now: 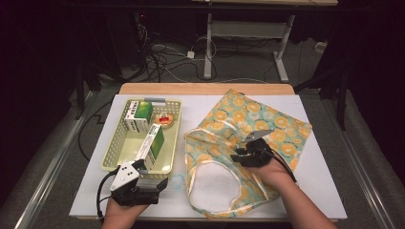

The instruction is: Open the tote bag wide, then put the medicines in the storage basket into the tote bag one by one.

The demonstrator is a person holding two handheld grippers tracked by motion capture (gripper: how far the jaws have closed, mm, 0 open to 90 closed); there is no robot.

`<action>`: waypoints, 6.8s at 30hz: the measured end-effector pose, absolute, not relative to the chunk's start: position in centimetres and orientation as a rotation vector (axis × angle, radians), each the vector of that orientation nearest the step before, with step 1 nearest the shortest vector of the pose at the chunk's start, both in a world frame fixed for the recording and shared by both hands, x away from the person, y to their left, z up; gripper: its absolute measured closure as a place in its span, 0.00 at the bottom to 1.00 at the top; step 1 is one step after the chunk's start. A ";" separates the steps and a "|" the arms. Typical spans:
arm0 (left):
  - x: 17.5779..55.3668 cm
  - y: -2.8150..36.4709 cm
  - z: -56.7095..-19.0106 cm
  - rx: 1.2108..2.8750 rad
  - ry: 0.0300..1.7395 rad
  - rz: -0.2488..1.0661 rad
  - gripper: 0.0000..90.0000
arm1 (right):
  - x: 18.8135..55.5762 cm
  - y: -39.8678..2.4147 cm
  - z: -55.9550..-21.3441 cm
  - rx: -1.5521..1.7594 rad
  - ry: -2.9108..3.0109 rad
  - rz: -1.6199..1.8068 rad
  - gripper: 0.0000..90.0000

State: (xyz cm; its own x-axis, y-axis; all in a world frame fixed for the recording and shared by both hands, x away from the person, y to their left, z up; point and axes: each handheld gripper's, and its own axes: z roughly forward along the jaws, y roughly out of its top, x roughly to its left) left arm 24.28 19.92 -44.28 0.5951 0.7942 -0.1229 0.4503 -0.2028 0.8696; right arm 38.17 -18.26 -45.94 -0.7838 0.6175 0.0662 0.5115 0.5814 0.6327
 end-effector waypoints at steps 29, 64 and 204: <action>23.8 20.9 -43.4 1.786 1.018 0.471 0.00 | 38.7 -22.2 -33.9 0.906 2.261 1.276 1.00; 28.5 22.7 -42.3 1.774 1.140 0.419 0.00 | 38.0 -22.0 -38.8 0.900 2.260 1.356 1.00; 30.2 6.6 -39.0 2.075 0.855 0.287 0.67 | 37.1 -22.6 -38.3 0.845 2.183 1.473 1.00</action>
State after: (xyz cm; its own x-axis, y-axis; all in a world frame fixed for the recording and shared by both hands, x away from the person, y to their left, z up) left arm 30.18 6.63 -39.05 0.7400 0.6650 -0.1007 0.4699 -0.4039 0.7849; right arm 37.07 -22.57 -38.33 -0.7499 0.6611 0.0241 0.2699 0.2725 0.9235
